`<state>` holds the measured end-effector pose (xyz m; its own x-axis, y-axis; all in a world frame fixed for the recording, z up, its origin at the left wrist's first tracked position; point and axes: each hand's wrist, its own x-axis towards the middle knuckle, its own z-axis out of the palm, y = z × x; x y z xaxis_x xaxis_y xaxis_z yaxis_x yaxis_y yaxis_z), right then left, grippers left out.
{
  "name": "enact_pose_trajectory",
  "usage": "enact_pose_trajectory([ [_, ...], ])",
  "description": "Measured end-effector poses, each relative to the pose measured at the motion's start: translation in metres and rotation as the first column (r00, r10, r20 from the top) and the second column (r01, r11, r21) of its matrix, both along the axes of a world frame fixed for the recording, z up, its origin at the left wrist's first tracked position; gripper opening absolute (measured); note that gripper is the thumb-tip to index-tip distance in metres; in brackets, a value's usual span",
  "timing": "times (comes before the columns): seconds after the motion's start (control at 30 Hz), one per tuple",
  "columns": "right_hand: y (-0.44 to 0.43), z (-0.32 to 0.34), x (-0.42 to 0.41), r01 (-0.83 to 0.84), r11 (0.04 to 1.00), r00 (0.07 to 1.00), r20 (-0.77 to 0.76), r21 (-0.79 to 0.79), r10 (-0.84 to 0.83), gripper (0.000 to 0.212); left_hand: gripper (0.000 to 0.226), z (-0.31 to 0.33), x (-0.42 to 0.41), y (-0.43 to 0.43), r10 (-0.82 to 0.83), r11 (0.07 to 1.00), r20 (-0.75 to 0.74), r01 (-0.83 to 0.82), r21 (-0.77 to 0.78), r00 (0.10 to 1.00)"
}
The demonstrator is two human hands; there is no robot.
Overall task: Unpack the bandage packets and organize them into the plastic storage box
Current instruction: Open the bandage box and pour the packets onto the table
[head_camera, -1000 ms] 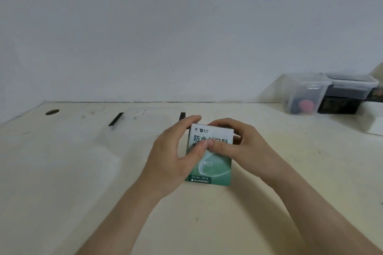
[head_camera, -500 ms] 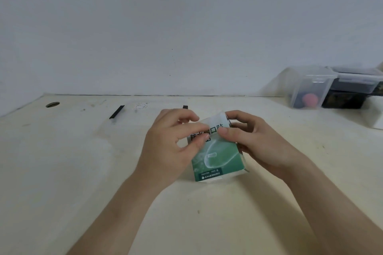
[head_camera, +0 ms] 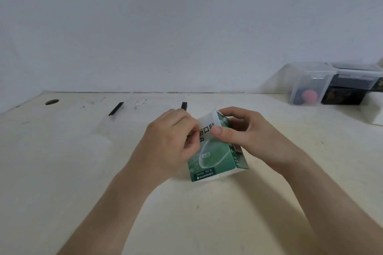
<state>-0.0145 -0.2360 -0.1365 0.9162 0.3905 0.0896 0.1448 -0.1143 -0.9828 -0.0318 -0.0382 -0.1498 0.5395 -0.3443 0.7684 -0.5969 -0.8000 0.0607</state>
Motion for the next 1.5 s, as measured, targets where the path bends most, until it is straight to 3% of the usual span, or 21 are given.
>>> enact_pose_trajectory([
  [0.33, -0.005, 0.001, 0.000, -0.021, 0.998, 0.997, 0.076, -0.061, 0.026, 0.037, 0.008, 0.004, -0.007, -0.004, -0.021, 0.958, -0.108, -0.011, -0.286, 0.994],
  [0.43, -0.005, 0.002, 0.002, -0.004, 0.999, 0.996, 0.089, -0.049, 0.009, 0.038, 0.003, 0.008, -0.010, -0.001, -0.131, 0.915, -0.142, 0.065, -0.398, 0.981],
  [0.6, -0.007, -0.002, 0.004, -0.051, 0.997, 0.999, 0.016, 0.064, 0.050, 0.040, 0.028, 0.002, -0.007, -0.005, -0.139, 0.925, -0.198, 0.056, -0.375, 0.970],
  [0.77, -0.008, -0.006, 0.008, -0.040, 0.994, 0.999, -0.015, 0.105, 0.042, 0.038, 0.015, -0.005, -0.001, -0.012, -0.091, 0.945, -0.016, 0.081, -0.316, 0.996],
  [0.9, -0.006, -0.007, 0.007, -0.038, 0.995, 0.999, -0.020, 0.092, 0.040, 0.038, 0.015, -0.008, 0.002, -0.009, -0.021, 0.994, 0.092, 0.031, -0.107, 0.995],
  [1.0, -0.004, -0.007, 0.006, -0.046, 0.995, 0.999, -0.023, 0.088, 0.048, 0.038, 0.017, -0.006, 0.000, -0.011, 0.024, 0.999, 0.101, -0.020, -0.045, 0.995],
  [1.27, -0.004, -0.007, 0.006, -0.039, 0.996, 0.999, 0.001, 0.084, 0.039, 0.038, 0.017, -0.004, -0.002, -0.002, -0.059, 0.975, -0.060, 0.045, -0.216, 0.996],
  [1.37, -0.004, -0.007, 0.007, -0.032, 0.995, 0.999, -0.009, 0.100, 0.033, 0.037, 0.027, -0.004, -0.002, -0.001, -0.079, 0.973, -0.045, 0.067, -0.222, 0.996],
  [1.5, -0.005, -0.006, 0.007, -0.026, 0.996, 1.000, 0.000, 0.079, 0.026, 0.036, 0.012, -0.007, -0.001, -0.009, -0.068, 0.972, 0.069, 0.081, -0.219, 0.995],
])
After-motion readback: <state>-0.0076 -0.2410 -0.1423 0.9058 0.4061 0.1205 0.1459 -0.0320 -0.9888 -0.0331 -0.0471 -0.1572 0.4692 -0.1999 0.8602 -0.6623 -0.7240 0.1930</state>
